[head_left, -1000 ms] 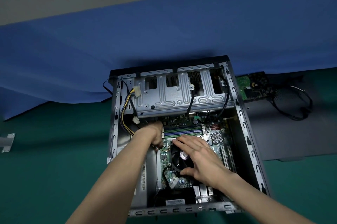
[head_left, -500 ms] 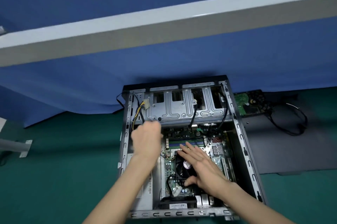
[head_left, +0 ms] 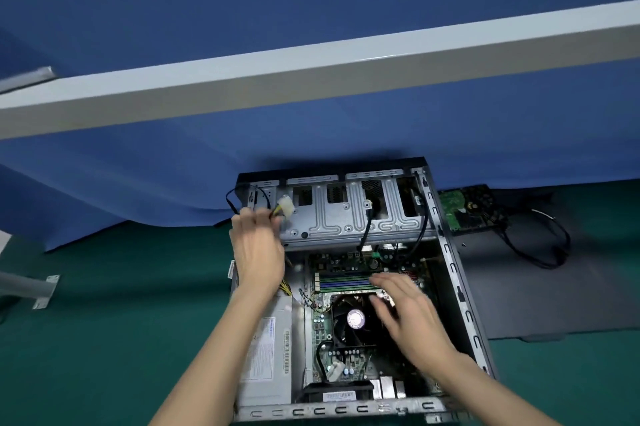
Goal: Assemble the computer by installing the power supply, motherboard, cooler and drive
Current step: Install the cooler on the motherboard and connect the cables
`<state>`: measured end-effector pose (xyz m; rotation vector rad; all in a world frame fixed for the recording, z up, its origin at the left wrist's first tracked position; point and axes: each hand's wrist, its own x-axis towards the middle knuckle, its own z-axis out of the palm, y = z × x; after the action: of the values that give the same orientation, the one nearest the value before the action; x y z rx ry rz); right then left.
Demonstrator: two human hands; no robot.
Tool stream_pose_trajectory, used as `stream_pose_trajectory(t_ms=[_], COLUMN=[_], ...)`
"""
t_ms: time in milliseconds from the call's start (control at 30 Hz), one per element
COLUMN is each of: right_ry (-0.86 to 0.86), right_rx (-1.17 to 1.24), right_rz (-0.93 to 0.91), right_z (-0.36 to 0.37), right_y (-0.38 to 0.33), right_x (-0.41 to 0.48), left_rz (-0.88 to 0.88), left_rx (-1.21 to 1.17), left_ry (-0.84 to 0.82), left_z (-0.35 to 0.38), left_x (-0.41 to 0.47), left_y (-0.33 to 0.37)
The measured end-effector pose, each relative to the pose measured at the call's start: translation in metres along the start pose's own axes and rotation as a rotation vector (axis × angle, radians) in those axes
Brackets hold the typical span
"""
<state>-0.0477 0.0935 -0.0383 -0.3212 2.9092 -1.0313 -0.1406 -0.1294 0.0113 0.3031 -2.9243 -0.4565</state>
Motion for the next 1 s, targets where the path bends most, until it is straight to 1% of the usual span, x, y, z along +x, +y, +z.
stream_pose_trajectory(t_ms=[33, 67, 133, 167, 233, 300, 333, 433, 533, 600, 667, 767, 900, 1000], right_ry=[0.045, 0.083, 0.113, 0.102, 0.091, 0.118, 0.138, 0.238, 0.308, 0.321, 0.295, 0.277, 0.273, 0.262], right_rx=[-0.011, -0.017, -0.034, -0.041, -0.022, 0.059, 0.111, 0.196, 0.088, 0.010, -0.044, -0.154, -0.244, -0.197], right_rz=[0.021, 0.042, 0.095, 0.141, 0.244, 0.264, 0.253, 0.218, 0.178, 0.104, 0.005, -0.122, -0.125, -0.075], right_z=[-0.005, -0.010, -0.018, -0.022, -0.026, -0.027, -0.027, -0.032, -0.043, -0.050, -0.054, -0.059, -0.063, -0.061], right_y=[0.002, 0.003, 0.004, 0.004, 0.005, 0.003, 0.001, 0.001, 0.010, 0.017, 0.023, 0.034, 0.049, 0.059], right_x=[0.001, 0.002, 0.007, 0.011, 0.017, 0.022, 0.023, 0.031, 0.043, 0.050, 0.055, 0.062, 0.070, 0.071], left_rz=[0.097, 0.191, 0.376, 0.474, 0.662, 0.763, 0.772, 0.682, 0.597, 0.603, 0.588, 0.618, 0.602, 0.624], left_rx=[-0.035, -0.071, -0.113, -0.120, -0.066, 0.097, 0.161, 0.344, 0.528, 0.589, 0.565, 0.534, 0.527, 0.507], left_ry=[0.045, 0.031, -0.120, -0.189, -0.252, -0.247, -0.256, -0.310, -0.438, -0.426, -0.449, -0.454, -0.514, -0.550], left_z=[0.000, 0.000, 0.002, 0.003, 0.013, 0.020, 0.027, 0.042, 0.061, 0.071, 0.080, 0.092, 0.102, 0.112], left_x=[-0.013, -0.026, -0.049, -0.058, -0.068, -0.068, -0.064, -0.054, -0.047, -0.043, -0.040, -0.038, -0.035, -0.029], left_y=[0.002, 0.004, 0.010, 0.014, 0.022, 0.031, 0.035, 0.052, 0.067, 0.072, 0.075, 0.075, 0.075, 0.073])
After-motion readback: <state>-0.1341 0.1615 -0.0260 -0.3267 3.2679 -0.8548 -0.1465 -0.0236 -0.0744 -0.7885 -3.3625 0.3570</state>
